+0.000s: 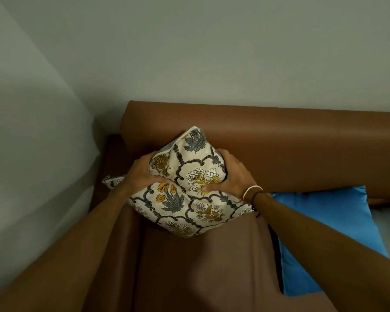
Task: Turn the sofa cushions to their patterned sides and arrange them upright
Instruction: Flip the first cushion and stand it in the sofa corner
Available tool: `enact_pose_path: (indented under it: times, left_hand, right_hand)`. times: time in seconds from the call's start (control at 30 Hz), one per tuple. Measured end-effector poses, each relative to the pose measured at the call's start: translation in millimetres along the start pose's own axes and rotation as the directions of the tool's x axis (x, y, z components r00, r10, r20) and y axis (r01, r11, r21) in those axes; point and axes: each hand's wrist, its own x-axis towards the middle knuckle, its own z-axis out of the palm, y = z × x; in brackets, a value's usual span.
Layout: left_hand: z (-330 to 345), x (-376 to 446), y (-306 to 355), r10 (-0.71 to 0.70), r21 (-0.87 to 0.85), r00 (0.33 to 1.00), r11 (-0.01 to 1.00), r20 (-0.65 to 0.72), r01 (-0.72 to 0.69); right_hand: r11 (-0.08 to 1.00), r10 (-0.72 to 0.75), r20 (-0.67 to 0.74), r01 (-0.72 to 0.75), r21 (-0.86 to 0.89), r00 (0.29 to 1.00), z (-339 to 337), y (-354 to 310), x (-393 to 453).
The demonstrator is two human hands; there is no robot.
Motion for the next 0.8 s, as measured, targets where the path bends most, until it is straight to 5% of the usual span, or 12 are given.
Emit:
enact_pose_path:
  times: [0.27, 0.37, 0.47, 0.57, 0.67, 0.8]
  left_hand:
    - [-1, -25, -6, -0.027, 0.025, 0.999, 0.999, -0.034, 0.028]
    - [12, -48, 7, 0.135, 0.192, 0.979, 0.976, -0.156, -0.104]
    - [40, -70, 35, 0.433, 0.511, 0.859, 0.822, -0.272, -0.253]
    - [89, -81, 79, 0.647, 0.654, 0.731, 0.653, -0.219, -0.382]
    - [149, -87, 119, 0.714, 0.679, 0.682, 0.579, -0.155, -0.452]
    - [249, -95, 162, 0.708, 0.633, 0.704, 0.571, -0.058, -0.523]
  right_hand:
    - [0.976, -0.004, -0.193, -0.038, -0.215, 0.981, 23, 3, -12]
    - [0.961, -0.047, -0.225, -0.017, -0.274, 0.973, 22, 8, -25]
    - [0.943, -0.128, -0.259, 0.036, -0.331, 0.957, 13, 20, -45]
    - [0.938, -0.151, -0.29, 0.044, -0.345, 0.945, -2, 46, -77]
    - [0.931, -0.122, -0.287, 0.009, -0.366, 0.95, -20, 88, -113]
    - [0.915, -0.056, -0.311, -0.076, -0.396, 0.949, -56, 178, -176]
